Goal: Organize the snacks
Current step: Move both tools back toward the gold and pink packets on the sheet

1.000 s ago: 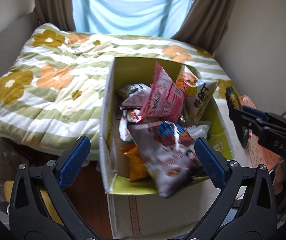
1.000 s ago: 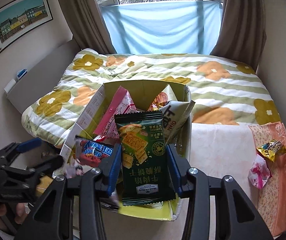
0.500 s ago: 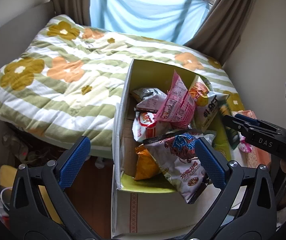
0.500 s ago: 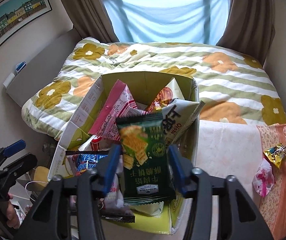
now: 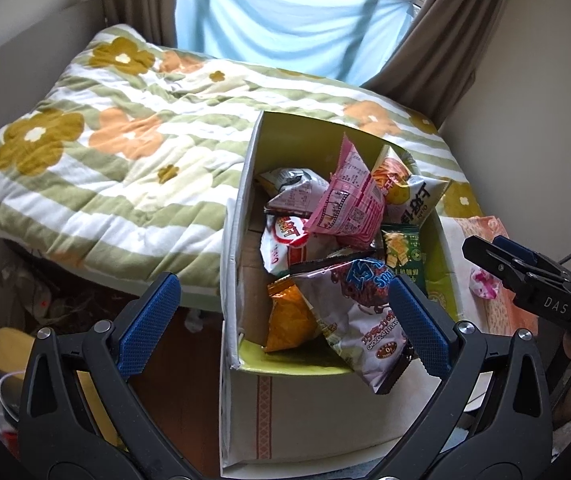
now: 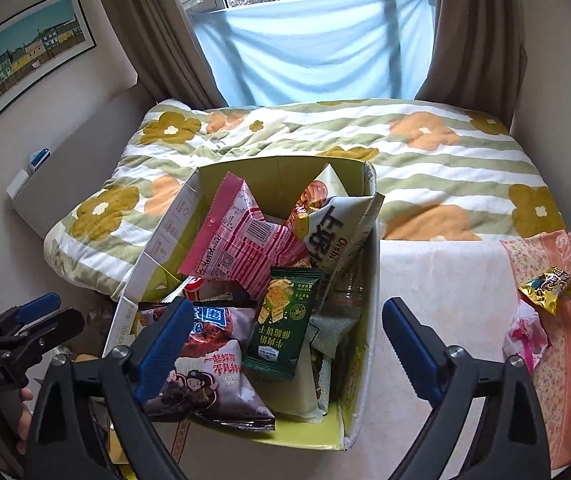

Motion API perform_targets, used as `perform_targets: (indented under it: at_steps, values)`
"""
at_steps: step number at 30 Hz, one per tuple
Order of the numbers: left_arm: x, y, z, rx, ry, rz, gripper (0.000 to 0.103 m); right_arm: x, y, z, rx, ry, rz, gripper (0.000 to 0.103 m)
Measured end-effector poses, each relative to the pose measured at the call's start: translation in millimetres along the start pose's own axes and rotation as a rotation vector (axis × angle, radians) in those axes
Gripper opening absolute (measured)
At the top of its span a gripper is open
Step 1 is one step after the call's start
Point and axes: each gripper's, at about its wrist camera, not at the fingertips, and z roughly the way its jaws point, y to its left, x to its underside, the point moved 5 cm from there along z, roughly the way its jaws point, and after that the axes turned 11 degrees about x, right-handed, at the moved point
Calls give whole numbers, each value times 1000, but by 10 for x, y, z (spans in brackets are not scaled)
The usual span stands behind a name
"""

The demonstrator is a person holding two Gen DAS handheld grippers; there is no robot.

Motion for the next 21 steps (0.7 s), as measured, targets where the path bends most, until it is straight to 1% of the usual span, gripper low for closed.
perform_targets:
  at_steps: [2, 7, 11, 13, 17, 21]
  values:
    - [0, -28, -10, 14, 1, 11, 103, 17, -3, -69, 15, -12, 8, 94]
    - [3, -104, 35, 35, 32, 42, 103, 68, -67, -240, 45, -35, 35, 94]
    - [-27, -309, 34, 83, 29, 102, 103, 132, -192, -398, 84, -60, 70, 94]
    - [-46, -435, 49, 96, 27, 133, 103, 161, -302, -469, 106, -70, 91, 94]
    - [-76, -711, 79, 140, 31, 163, 103, 192, -583, -586, 139, -86, 142, 94]
    - [-77, -1046, 160, 152, 43, 215, 103, 199, -1005, -709, 173, -109, 208, 94]
